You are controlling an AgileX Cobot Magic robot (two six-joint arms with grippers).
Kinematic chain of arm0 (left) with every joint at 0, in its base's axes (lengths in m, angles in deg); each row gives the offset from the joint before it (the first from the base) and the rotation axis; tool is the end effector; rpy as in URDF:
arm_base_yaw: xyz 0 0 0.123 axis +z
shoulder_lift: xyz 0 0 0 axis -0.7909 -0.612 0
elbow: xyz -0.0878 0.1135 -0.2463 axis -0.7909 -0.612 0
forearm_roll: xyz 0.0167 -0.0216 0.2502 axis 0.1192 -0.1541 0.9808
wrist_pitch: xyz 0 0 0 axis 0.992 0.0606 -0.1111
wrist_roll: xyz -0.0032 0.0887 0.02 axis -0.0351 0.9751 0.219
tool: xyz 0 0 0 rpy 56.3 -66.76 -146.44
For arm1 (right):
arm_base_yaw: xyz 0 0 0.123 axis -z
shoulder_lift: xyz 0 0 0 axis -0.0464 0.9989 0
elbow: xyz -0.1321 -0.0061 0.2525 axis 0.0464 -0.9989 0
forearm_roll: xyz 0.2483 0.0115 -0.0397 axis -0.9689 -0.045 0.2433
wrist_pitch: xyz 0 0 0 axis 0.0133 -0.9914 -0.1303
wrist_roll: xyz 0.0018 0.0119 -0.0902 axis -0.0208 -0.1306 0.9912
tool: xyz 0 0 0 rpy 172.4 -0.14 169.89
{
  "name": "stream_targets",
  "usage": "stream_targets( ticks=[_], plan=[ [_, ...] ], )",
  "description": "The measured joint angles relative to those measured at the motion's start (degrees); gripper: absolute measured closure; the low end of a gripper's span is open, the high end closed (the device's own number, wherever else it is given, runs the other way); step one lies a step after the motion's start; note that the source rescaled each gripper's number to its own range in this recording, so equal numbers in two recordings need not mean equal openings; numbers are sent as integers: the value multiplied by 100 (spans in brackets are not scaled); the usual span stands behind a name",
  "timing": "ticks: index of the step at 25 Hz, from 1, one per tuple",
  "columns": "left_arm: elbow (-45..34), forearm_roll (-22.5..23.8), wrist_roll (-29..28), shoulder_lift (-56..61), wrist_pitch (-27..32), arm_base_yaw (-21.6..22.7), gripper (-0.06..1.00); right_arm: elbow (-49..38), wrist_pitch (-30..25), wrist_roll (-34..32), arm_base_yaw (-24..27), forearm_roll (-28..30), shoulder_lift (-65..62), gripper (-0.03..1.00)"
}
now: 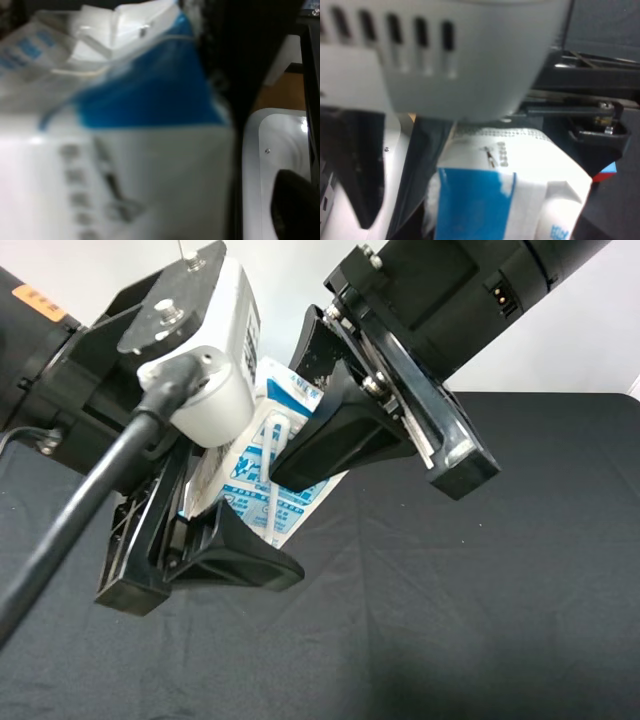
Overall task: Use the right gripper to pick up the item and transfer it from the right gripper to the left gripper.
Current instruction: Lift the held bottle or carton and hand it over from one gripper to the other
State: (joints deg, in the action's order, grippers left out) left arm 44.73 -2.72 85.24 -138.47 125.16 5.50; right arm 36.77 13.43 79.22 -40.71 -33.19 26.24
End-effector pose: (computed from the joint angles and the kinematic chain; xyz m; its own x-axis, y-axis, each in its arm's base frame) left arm 0.1453 -0.2051 0.2970 -0.0436 0.6829 -0.7293 0.9873 0.1409 0.0730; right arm 0.1712 0.2335 0.3515 0.1355 -0.6784 -0.7221 -0.9881 -0.1458 -0.0484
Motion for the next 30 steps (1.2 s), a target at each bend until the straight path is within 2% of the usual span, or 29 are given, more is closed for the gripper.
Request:
stream_targets(
  ticks=[2,3,4,5,15,19,20,23,24,26,30],
  plan=[
    [0,19,0,0,22,19,58,-18,-24,0,0,-45,0,94],
    [0,36,0,0,27,28,70,-23,-38,0,0,-75,0,94],
    [0,67,-6,0,21,26,87,-29,-61,0,0,-103,0,94],
    [0,73,-22,0,21,31,93,-29,-69,0,-4,-102,0,93],
    [2,97,-22,0,-3,31,93,-29,-5,-150,-19,-45,-19,93],
    [2,190,-22,0,-73,55,93,-29,185,-549,-70,149,-19,93],
    [2,195,-22,0,-95,55,93,-29,222,-703,-70,195,-19,89],
    [2,206,-41,0,-52,57,93,-29,568,-1189,-70,480,-30,24],
    [2,211,-41,0,-29,57,93,-29,634,-1242,-70,547,-30,13],
    [2,218,-41,0,-17,57,93,-29,684,-1270,-70,621,-40,3],
    [2,218,-41,0,-17,57,93,-29,702,-1294,-70,674,-61,-2]
  ],
)
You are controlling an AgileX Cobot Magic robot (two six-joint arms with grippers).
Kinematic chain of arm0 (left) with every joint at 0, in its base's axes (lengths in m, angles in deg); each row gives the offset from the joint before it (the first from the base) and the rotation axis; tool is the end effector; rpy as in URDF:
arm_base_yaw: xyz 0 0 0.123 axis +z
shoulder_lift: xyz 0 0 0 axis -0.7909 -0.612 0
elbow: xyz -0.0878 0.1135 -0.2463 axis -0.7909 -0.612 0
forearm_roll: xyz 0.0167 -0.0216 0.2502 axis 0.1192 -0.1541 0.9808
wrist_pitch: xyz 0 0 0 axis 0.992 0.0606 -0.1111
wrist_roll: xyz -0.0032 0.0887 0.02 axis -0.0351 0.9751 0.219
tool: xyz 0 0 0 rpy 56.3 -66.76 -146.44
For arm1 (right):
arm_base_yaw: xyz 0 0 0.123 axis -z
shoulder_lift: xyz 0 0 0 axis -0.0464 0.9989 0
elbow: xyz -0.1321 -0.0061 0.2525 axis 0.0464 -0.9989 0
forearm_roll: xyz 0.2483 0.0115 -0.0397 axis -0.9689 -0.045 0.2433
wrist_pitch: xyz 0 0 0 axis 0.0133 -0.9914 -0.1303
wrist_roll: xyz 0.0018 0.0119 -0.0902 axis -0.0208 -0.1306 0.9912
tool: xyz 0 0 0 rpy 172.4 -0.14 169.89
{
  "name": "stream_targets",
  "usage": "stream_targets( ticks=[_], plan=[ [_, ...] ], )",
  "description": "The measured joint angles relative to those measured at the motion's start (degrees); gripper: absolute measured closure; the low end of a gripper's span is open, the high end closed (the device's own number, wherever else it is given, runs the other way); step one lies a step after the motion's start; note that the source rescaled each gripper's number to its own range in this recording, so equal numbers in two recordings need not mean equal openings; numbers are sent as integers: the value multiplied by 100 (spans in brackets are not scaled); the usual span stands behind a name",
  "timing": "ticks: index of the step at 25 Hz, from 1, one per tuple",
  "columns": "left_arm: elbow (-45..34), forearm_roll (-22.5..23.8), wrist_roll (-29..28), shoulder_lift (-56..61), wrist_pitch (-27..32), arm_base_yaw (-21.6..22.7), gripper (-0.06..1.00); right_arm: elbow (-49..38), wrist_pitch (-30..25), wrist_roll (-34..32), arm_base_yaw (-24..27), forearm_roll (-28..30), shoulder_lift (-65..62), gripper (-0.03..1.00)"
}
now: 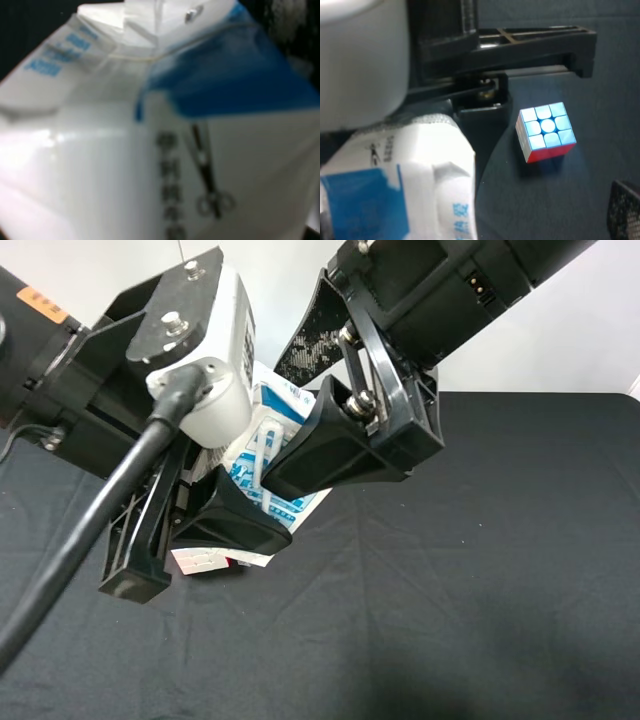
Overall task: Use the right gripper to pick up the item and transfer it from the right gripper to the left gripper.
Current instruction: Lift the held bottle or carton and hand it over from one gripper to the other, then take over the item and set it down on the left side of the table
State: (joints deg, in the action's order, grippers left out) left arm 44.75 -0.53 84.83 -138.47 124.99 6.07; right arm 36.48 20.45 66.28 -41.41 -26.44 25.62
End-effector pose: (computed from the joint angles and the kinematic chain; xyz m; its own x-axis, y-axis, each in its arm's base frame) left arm 0.1487 -0.2023 0.2960 -0.0309 0.6989 -0.7145 0.9843 0.1456 0.0998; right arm 0.1805 0.2324 0.3518 -0.0147 -0.7030 -0.7110 -0.9969 0.0657 -0.0443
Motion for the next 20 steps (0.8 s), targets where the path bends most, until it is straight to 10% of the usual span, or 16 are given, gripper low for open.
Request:
stream_targets(
  ticks=[20],
  plan=[
    [0,-216,-65,0,-45,0,93,180,-204,-265,0,1116,-708,-3]
  ],
)
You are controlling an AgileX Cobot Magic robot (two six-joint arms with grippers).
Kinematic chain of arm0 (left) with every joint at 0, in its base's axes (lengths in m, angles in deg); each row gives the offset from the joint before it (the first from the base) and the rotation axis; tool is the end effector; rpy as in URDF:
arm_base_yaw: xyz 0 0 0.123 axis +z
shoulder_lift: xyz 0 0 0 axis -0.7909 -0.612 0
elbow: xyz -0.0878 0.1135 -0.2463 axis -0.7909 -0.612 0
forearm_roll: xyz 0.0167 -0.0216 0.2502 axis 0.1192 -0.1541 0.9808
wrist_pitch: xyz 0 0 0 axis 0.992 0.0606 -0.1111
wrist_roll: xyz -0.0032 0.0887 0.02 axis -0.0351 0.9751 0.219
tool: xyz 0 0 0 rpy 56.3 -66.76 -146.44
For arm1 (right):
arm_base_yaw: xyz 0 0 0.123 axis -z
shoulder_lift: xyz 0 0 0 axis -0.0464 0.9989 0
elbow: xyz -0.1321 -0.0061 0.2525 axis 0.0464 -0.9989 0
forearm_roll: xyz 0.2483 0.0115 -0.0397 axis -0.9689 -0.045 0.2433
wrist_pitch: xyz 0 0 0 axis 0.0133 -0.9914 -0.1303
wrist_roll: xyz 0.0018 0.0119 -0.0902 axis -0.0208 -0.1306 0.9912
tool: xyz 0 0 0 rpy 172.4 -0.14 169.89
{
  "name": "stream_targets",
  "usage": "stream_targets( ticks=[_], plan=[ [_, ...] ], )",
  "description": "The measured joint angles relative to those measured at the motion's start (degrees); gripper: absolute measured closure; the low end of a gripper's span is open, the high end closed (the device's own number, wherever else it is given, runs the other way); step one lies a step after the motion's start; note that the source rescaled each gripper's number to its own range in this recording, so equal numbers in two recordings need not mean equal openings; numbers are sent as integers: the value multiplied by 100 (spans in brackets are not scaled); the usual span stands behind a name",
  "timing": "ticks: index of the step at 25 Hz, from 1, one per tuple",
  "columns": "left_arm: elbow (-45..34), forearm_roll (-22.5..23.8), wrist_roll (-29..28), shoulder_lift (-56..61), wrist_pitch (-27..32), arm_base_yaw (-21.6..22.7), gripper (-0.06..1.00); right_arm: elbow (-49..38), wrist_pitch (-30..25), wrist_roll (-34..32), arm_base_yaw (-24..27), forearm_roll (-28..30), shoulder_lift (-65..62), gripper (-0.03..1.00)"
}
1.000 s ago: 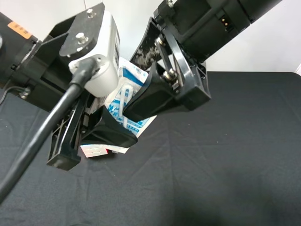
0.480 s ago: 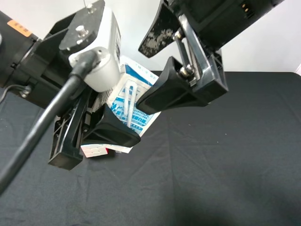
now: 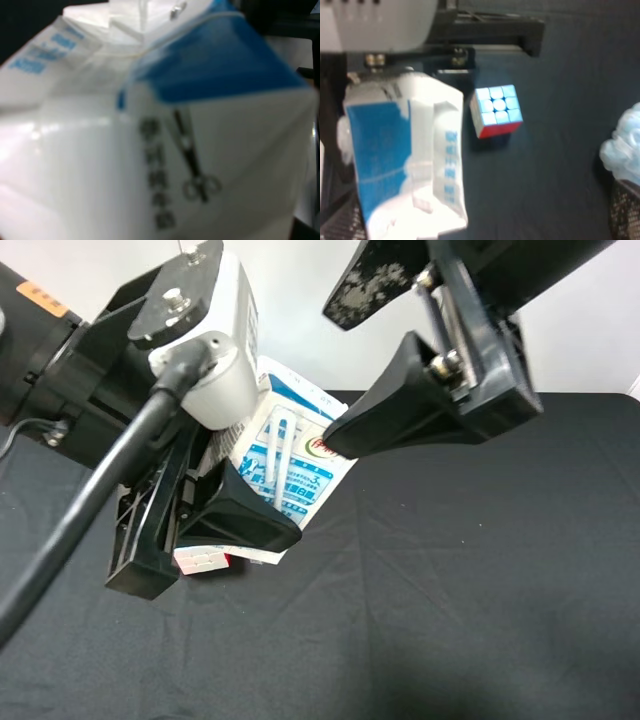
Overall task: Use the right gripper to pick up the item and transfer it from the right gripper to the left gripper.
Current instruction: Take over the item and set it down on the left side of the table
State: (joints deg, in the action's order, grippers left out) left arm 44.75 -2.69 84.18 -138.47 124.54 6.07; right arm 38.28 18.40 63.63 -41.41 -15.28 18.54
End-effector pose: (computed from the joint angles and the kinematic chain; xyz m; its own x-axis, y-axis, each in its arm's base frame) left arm 0.1483 -0.2039 0.2976 -0.0671 0.6755 -0.7343 0.9832 0.1698 0.0663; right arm 0.1659 0.2018 0.3868 0.1040 -0.7369 -0.6680 -0.9683 0.0785 -0.2373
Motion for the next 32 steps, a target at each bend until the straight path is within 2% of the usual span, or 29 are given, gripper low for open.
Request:
stream_targets(
  ticks=[4,7,11,15,23,26,32],
  plan=[
    [0,-11,45,0,68,0,94,31,25,-185,6,352,-220,-3],
    [-28,51,111,0,622,-75,94,84,217,-313,103,784,-416,-3],
    [-28,82,111,0,621,-75,94,88,32,-586,108,941,-695,-3],
    [-28,82,111,0,627,-75,94,88,-248,-1017,108,1371,-980,-3],
    [-28,83,127,0,616,-75,94,95,-1240,-2548,108,2507,-1531,-3],
    [-28,83,127,0,595,-75,94,30,-1336,-3251,108,2796,-1836,-3],
    [-28,83,132,0,449,-75,94,-391,-1350,-4198,108,2898,-2838,-3]
  ],
)
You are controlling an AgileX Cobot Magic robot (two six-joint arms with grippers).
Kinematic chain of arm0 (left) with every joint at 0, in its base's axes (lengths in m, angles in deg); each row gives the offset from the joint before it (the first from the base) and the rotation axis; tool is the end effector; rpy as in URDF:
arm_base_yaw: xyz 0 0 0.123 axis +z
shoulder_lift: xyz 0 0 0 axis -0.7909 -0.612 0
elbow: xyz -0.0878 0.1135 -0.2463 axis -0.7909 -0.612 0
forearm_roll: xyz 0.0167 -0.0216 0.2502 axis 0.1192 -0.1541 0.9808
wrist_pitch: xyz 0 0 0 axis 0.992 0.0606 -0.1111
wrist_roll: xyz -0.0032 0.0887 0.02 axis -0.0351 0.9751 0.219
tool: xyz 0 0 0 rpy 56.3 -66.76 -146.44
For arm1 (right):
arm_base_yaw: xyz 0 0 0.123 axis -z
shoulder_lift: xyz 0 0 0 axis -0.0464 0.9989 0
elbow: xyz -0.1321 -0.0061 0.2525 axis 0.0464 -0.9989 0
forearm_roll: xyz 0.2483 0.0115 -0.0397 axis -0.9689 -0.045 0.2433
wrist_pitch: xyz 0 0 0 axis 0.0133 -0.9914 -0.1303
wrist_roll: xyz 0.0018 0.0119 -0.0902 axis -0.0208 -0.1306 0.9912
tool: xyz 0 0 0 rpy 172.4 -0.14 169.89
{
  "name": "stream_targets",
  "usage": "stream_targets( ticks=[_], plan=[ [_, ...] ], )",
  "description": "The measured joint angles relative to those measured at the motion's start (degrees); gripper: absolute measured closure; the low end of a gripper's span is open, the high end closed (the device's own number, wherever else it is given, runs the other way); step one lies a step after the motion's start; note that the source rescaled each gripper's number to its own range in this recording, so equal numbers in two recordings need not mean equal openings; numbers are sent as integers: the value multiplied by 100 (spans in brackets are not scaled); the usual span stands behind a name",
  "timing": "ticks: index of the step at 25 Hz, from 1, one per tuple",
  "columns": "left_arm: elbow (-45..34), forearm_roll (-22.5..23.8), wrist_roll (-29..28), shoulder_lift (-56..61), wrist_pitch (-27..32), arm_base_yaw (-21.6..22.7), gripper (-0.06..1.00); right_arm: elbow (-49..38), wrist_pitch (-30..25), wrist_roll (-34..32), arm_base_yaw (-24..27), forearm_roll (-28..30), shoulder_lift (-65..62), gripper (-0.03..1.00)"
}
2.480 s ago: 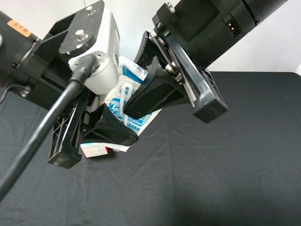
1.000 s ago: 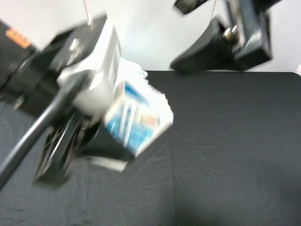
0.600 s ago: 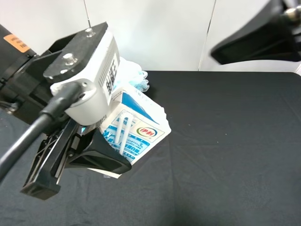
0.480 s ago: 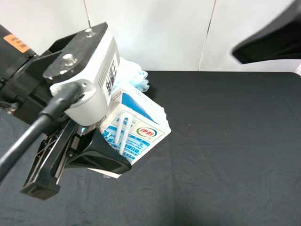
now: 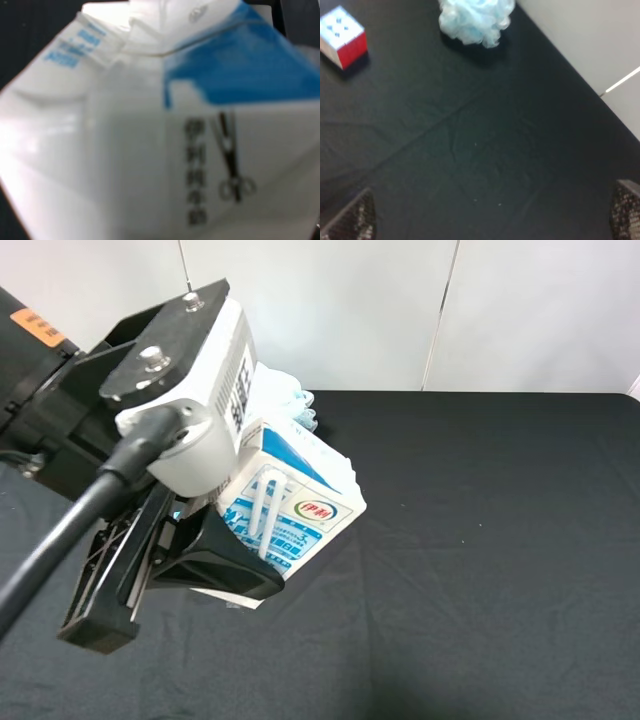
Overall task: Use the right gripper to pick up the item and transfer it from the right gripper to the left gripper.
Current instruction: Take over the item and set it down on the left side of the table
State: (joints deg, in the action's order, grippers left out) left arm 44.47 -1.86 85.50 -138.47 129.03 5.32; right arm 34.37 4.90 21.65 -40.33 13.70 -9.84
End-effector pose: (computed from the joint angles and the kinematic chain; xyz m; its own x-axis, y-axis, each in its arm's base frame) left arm 0.1394 -0.2030 0.2926 -0.0331 0.7174 -0.6958 0.9950 0.0891 0.0446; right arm 0.0809 0.0633 0.4365 -0.3127 -0.5960 -0.7396 -0.7115 0.6628 -0.2334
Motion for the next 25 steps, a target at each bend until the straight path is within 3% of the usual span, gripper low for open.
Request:
stream_targets(
  ticks=[12,20,25],
  plan=[
    [0,-12,0,0,-295,0,94,-2032,-22,-1622,0,13,-2484,-3],
    [0,-17,1,0,-377,0,94,-3211,-25,-1773,0,-80,-3448,-3],
    [0,-17,1,0,-481,0,94,-3757,527,-1898,0,-332,-3841,-3]
  ],
)
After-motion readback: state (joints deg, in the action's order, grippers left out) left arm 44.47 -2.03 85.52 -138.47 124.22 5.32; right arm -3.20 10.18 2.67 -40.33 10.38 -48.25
